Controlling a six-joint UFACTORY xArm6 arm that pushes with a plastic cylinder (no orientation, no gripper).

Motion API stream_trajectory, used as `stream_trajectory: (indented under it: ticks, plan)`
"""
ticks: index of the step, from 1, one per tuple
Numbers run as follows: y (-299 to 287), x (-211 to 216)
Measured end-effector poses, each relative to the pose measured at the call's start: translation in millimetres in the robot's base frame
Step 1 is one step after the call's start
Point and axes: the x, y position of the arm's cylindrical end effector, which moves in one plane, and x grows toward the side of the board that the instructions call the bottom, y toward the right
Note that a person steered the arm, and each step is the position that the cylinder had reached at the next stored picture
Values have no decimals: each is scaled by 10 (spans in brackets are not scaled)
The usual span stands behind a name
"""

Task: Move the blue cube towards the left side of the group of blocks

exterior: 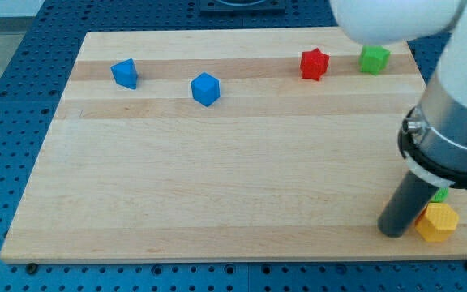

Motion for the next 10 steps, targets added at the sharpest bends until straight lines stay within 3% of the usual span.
stream_trajectory:
  ticks: [1, 2, 5, 7, 8, 10]
  plan:
    - [-204, 0]
    - [-692, -264]
    - [-1021, -2158]
    - [-1796, -2917]
    - [-2351, -2944]
    - [-2404, -2385]
